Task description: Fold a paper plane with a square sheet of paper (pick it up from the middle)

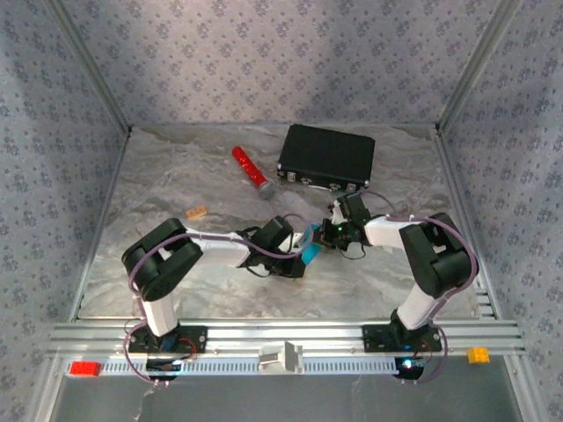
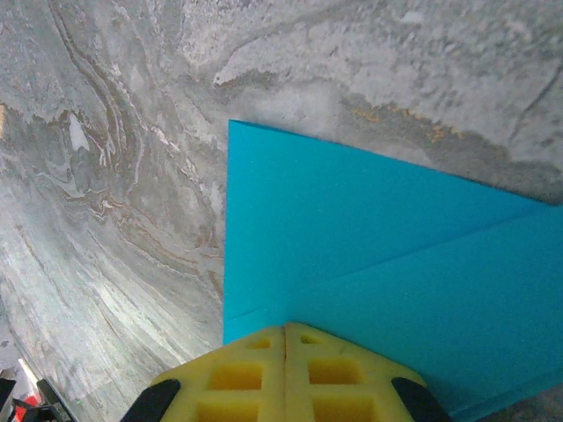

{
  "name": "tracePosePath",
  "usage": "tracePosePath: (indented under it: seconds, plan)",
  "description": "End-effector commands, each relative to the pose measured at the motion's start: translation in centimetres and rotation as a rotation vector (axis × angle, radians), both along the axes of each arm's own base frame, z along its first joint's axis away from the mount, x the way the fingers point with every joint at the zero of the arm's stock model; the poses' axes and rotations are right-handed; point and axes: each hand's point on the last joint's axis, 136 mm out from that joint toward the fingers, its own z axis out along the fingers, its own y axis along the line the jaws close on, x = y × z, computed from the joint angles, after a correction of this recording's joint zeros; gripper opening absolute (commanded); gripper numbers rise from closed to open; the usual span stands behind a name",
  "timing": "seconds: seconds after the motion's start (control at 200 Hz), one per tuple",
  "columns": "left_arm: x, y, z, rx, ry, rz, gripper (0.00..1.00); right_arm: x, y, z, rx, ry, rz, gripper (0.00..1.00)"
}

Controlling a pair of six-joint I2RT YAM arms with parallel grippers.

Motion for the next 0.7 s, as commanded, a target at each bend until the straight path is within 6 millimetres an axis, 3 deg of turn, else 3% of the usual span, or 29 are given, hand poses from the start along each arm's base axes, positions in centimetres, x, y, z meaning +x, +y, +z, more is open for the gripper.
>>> tracePosePath:
  seconds: [0.0, 0.28, 0.48, 0.695]
  plan:
    - [-3.2, 3.2, -1.8, 0.115, 0.081, -0.039, 0.07, -2.3, -3.9, -4.1, -0.181, 0.121, -0.066, 0.05]
    - [-3.1, 3.4, 0.1, 0.075, 0.040, -0.033, 0.05, -2.1, -3.7, -3.9, -0.168, 0.112, -0.062, 0.05]
    - [0.0, 2.3, 5.2, -0.050, -0.110, 0.047, 0.04, -2.0, -3.4, -3.5, -0.156, 0.104, -0.057, 0.05]
    - [1.5, -0.1, 4.5, -0.115, -0.029, 0.019, 0.04, -1.8, -3.4, -3.5, -0.153, 0.103, -0.058, 0.05]
